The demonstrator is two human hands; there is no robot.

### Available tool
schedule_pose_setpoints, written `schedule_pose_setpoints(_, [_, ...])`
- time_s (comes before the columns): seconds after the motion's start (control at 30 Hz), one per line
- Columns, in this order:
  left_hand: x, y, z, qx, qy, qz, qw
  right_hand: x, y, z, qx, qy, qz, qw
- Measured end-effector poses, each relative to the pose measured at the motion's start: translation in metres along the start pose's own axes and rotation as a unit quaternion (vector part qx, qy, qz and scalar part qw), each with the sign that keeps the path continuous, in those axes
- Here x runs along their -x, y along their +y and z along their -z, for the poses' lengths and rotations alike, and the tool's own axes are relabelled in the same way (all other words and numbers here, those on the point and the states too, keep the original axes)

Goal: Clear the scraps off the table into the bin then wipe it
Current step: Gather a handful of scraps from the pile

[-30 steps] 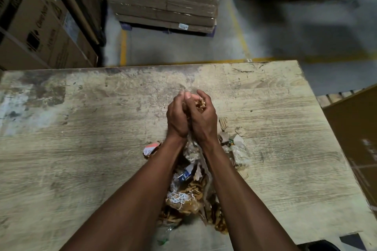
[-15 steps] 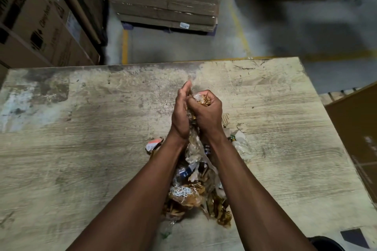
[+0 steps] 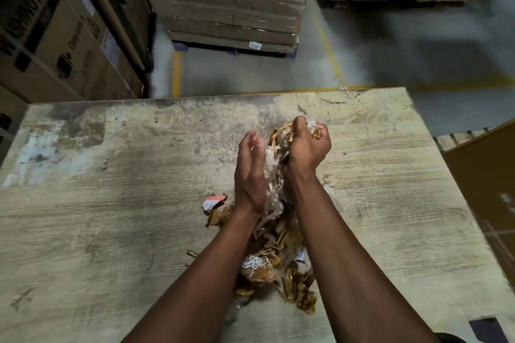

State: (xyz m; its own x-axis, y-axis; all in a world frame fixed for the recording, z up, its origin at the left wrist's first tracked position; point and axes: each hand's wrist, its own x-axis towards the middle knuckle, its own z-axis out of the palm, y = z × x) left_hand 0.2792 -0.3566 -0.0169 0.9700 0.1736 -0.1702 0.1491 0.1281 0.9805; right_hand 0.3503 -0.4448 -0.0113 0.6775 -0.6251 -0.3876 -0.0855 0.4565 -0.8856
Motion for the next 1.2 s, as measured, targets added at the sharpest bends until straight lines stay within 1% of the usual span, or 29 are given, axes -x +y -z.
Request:
schedule_pose_setpoints(0.07, [0.005,0.001,-0.010,-0.001,0.005,-0.006,1.000,0.006,0.002,-0.001,-0.003,0.022,0.000,1.000])
schedule_pose_setpoints(0.13, [0.005,-0.001,-0.019,0.013,0.017,-0.003,1.000,0.013,0.006,0.000,0.016,0.008,0.013,1.000])
schedule_pose_setpoints(0.23, [0.000,-0.001,-0.023,-0.021,0.041,-0.008,0.999,0.019,0.011,0.005,0.044,-0.060,0.010,0.997])
schedule_pose_setpoints(0.37, [-0.003,0.002,-0.019,-0.042,0.082,-0.053,0.994,0.025,0.009,0.012,0.052,-0.156,-0.016,0.986])
schedule_pose_setpoints(0.47, [-0.003,0.004,-0.018,-0.041,0.098,-0.070,0.992,0.030,0.010,0.016,0.093,-0.194,-0.004,0.977])
schedule_pose_setpoints(0.67, [-0.007,0.009,-0.017,0.024,0.101,-0.038,0.994,0.040,0.009,0.028,0.169,-0.273,0.011,0.947])
schedule_pose_setpoints(0.77, [-0.012,0.011,-0.016,0.057,0.109,-0.011,0.992,0.047,0.007,0.033,0.156,-0.297,0.000,0.942])
schedule_pose_setpoints(0.83, [-0.018,0.009,-0.015,0.059,0.117,-0.003,0.991,0.052,0.007,0.036,0.138,-0.304,-0.015,0.943])
schedule_pose_setpoints(0.9, [-0.023,0.006,-0.013,0.052,0.116,-0.003,0.992,0.053,0.012,0.038,0.142,-0.298,-0.017,0.944])
schedule_pose_setpoints(1.0, [-0.027,0.006,-0.014,0.038,0.113,-0.010,0.993,0.053,0.015,0.043,0.226,-0.268,0.065,0.934])
schedule_pose_setpoints(1.07, [-0.029,0.010,-0.016,0.052,0.112,-0.016,0.992,0.054,0.014,0.047,0.225,-0.274,0.083,0.931])
schedule_pose_setpoints(1.13, [-0.034,0.014,-0.018,0.076,0.119,-0.016,0.990,0.057,0.016,0.056,0.211,-0.264,0.061,0.939])
schedule_pose_setpoints(1.2, [-0.039,0.019,-0.018,0.095,0.127,-0.012,0.987,0.067,0.016,0.066,0.248,-0.258,0.022,0.933])
